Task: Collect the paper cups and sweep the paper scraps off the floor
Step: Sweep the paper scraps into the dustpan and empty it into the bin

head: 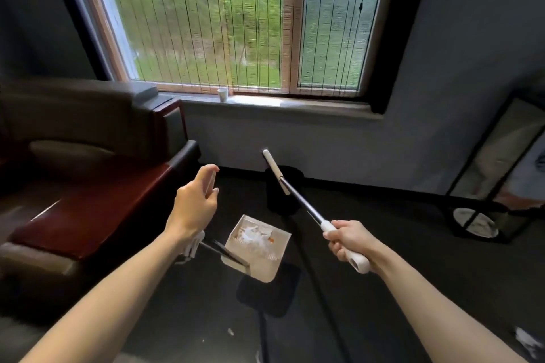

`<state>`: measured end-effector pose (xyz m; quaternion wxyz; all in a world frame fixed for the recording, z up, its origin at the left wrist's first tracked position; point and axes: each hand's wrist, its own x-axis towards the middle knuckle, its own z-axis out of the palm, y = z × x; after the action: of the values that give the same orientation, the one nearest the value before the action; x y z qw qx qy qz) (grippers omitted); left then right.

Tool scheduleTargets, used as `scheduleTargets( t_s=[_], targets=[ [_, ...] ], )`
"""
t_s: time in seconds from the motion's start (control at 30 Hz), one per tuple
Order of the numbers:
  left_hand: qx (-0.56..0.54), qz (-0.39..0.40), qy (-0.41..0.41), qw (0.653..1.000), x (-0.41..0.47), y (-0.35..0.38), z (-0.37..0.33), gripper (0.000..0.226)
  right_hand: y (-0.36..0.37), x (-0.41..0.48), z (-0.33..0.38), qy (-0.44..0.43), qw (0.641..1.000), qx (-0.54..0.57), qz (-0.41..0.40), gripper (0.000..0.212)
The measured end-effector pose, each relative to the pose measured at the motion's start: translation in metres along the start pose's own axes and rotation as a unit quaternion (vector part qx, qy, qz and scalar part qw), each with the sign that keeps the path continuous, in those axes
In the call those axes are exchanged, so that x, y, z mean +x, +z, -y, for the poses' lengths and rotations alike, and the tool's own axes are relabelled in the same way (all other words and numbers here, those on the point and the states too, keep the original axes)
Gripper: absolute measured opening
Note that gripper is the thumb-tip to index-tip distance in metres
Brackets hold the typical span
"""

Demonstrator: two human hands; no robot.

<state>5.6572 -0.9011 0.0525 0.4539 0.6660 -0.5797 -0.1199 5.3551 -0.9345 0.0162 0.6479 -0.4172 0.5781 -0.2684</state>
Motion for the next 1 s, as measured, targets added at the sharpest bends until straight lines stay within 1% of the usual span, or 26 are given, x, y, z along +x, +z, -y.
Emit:
scheduleTargets(
  t_s=[0.13,0.33,0.47,0.57,0.63,0.7,0.83,0.87,0.9,0.97,1.0],
  targets=[
    [-0.001,0.018,0.023,1.0,0.084,0.008,0.03,0.04,0.008,0.054,0.026,0.004,1.0,-0.01,-0.01,0.032],
    [0.007,0.058,0.081,0.995,0.202,0.0,0.079,0.041,0.024,0.121,0.061,0.016,0.999,0.017,-0.039,0.022],
    [0.031,0.085,0.135,0.987,0.263,0.006,0.088,0.039,0.042,0.15,0.074,0.021,0.996,0.037,-0.076,0.026],
    [0.041,0.09,0.182,0.978,0.299,0.019,0.089,0.039,0.047,0.167,0.085,0.017,0.992,0.064,-0.11,0.028],
    [0.061,0.097,0.219,0.969,0.32,0.031,0.087,0.039,0.043,0.179,0.095,0.016,0.988,0.086,-0.128,0.034],
    [0.086,0.111,0.256,0.956,0.339,0.044,0.085,0.039,0.037,0.191,0.104,0.015,0.985,0.104,-0.138,0.037],
    [0.174,0.167,0.306,0.921,0.367,0.081,0.079,0.043,0.012,0.212,0.118,0.014,0.98,0.113,-0.161,0.033],
    [0.197,0.184,0.326,0.906,0.372,0.092,0.076,0.046,0.004,0.217,0.122,0.013,0.98,0.113,-0.164,0.032],
    [0.227,0.199,0.361,0.883,0.377,0.104,0.074,0.049,-0.004,0.222,0.126,0.013,0.979,0.115,-0.167,0.03],
    [0.288,0.198,0.431,0.832,0.387,0.132,0.075,0.056,-0.022,0.231,0.132,0.014,0.978,0.119,-0.17,0.028],
    [0.301,0.218,0.444,0.815,0.39,0.146,0.076,0.059,-0.031,0.235,0.135,0.014,0.978,0.12,-0.17,0.026]
  ],
)
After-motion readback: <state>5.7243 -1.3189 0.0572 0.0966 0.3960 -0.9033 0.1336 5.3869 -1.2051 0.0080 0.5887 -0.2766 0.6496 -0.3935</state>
